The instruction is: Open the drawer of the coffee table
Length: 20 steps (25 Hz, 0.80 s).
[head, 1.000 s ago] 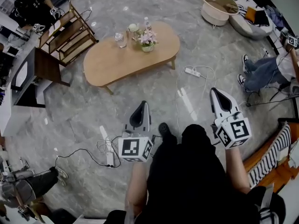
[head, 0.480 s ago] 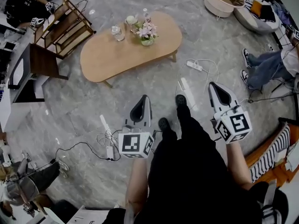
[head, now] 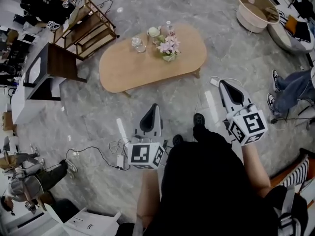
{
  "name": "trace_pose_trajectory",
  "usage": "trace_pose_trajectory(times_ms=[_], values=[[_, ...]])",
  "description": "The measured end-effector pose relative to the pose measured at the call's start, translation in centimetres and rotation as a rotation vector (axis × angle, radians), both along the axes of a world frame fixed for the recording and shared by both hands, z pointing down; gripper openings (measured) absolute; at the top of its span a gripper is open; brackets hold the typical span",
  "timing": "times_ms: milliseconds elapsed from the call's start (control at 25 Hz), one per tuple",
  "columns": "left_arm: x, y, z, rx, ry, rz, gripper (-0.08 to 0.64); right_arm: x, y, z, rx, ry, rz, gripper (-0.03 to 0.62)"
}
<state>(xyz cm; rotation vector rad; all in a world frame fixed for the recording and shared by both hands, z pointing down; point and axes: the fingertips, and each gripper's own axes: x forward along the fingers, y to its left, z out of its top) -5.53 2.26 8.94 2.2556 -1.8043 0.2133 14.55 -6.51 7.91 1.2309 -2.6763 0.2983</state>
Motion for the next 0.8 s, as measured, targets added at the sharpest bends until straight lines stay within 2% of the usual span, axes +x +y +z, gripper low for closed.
trace_pose_trajectory(times_ms=[120, 400, 560, 680, 800], values=[[0.3, -1.4, 1.3, -0.016, 0.015, -0.053, 0.015, -0.1, -2.1, 1.9, -0.029, 0.01, -0.058, 0.012], [1.6, -2.0, 6.8, -0.137, 0.104, -0.184, 0.015, -1.4, -4.4, 7.9, -0.14, 0.068, -0.215, 0.012], [1.8, -3.4, 9.9, -0.171, 0.113, -0.181, 0.014, -3.0, -5.1, 12.4, -0.201, 0.098, -0.258, 0.012], [1.1, -4.5, 13.5, -0.196, 0.12, -0.187, 0.015, -4.2, -5.7, 14.9, -0.229, 0.073, -0.261, 0.012], [-0.4, -5.8, 18.1, -0.218, 0.078, -0.189, 0.015, -5.1, -6.7, 18.6, -0.228, 0.087, -0.261, 0.012]])
